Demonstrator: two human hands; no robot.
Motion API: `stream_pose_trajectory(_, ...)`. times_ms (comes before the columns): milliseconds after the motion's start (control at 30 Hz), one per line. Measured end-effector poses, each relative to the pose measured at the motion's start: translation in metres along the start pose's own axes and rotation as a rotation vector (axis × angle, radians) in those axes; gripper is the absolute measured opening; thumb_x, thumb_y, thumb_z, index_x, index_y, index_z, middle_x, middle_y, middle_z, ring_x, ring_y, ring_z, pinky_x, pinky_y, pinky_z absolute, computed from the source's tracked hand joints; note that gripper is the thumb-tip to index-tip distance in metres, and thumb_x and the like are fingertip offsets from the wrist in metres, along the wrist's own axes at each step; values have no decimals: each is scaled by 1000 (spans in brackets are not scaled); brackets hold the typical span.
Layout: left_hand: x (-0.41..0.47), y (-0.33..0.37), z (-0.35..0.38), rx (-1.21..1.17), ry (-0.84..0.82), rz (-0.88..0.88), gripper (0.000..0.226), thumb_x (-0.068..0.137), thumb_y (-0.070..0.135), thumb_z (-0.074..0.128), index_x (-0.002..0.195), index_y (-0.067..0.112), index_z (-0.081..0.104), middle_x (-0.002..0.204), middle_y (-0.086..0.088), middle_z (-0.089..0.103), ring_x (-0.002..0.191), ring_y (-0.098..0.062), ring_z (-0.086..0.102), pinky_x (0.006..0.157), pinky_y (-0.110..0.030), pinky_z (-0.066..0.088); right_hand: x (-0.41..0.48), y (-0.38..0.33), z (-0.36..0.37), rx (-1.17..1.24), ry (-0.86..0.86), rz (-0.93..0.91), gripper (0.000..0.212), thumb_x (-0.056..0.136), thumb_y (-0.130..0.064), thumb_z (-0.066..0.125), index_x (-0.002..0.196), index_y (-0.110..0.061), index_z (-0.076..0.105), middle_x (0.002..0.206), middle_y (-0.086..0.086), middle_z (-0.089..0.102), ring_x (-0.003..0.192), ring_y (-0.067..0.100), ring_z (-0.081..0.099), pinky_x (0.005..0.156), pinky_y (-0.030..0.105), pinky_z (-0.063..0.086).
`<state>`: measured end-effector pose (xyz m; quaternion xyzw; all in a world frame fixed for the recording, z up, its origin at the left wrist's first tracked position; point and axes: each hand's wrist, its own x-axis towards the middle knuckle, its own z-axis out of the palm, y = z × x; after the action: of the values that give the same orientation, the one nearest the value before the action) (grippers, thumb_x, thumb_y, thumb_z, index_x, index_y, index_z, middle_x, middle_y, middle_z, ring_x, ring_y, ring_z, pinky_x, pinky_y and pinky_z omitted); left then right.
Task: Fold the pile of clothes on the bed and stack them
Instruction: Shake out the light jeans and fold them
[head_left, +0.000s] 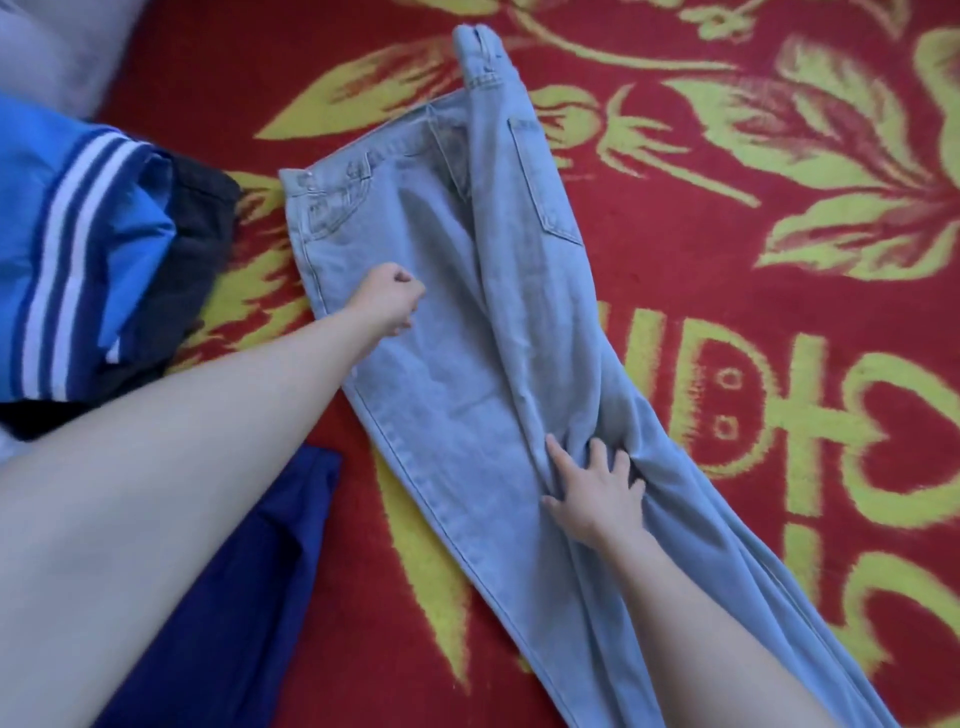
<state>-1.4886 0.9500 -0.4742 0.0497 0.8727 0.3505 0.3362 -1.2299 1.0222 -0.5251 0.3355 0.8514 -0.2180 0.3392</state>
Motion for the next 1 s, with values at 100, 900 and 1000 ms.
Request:
stream_pose_trajectory(100, 31, 45, 14, -42, -25, 80, 9, 92, 17, 50, 85, 22, 49, 84, -2, 50, 66, -12, 50, 45, -15, 36, 3, -3, 4, 37, 45, 28, 64, 93, -37, 46, 144, -48, 10, 149, 6, 11, 134, 35, 12, 110, 53, 18)
stream_pose_trajectory(900, 33, -91, -46, -562, 318, -228, 27, 89, -1, 48, 70, 18, 50, 50, 12, 61, 43, 3, 55, 49, -16, 46, -54, -35, 78, 98, 644, -485, 21, 76, -21, 45, 93, -27, 56, 121, 18, 62, 118, 31, 43, 91, 43, 34)
stream_pose_trajectory(1000, 46, -112, -45, -712, 344, -284, 25, 85, -6, 48, 74, 16, 52, 52, 9, 64, 49, -3, 61, 51, -21, 51, -55, -37, 94, 33, 544, -446, 29, 76, -25, 43, 85, -27, 70, 113, 11, 68, 113, 29, 55, 91, 43, 34)
